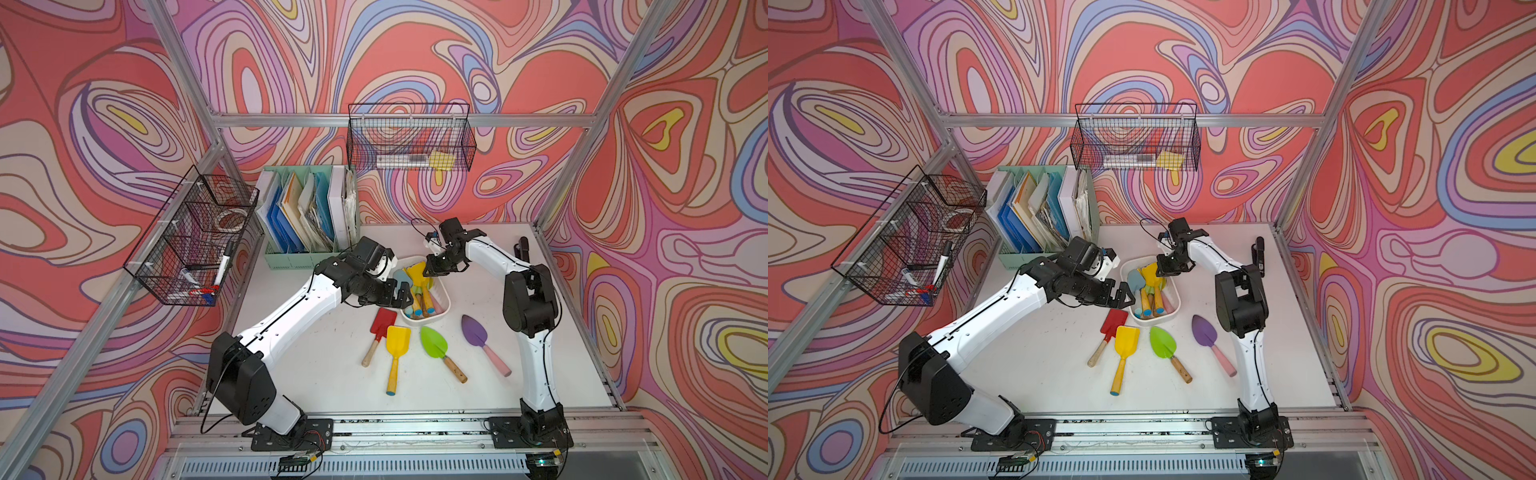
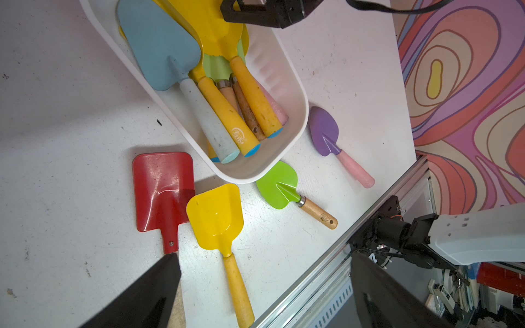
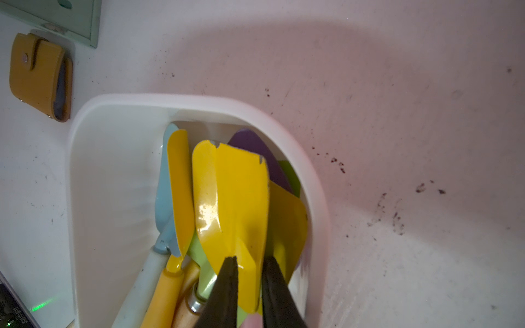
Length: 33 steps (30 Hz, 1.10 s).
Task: Put the shovel into the storage box
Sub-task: Place the shovel in the storage box, then pick up the shovel from the center of the board.
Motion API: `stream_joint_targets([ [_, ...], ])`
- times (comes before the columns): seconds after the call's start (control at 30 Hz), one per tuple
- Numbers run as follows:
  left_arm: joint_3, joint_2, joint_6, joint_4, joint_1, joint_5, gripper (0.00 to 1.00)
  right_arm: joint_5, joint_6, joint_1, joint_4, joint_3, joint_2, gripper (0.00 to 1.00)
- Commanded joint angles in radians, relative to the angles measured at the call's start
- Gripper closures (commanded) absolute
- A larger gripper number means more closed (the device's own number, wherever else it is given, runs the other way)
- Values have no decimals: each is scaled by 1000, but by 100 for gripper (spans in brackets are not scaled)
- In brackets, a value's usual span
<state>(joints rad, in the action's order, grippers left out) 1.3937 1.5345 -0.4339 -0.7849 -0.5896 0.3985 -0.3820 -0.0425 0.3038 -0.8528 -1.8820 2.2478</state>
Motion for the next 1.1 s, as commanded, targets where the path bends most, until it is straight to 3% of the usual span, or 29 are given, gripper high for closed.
stream_joint_targets([
  [0.0,-10,8,13,-9,-4,4,1,55,4,-6,-53,-17,-18,81],
  [0.47,-86,-13,-41,-145,-4,-173,1,102,-21,-5,-94,-20,-129,75],
  [0.7,-129,-13,-42,-215,-4,-203,1,109,-41,0,-111,-14,-209,74],
  [1.07,-320,-24,-40,-216,-5,-195,5,108,-115,13,-70,111,-392,76],
])
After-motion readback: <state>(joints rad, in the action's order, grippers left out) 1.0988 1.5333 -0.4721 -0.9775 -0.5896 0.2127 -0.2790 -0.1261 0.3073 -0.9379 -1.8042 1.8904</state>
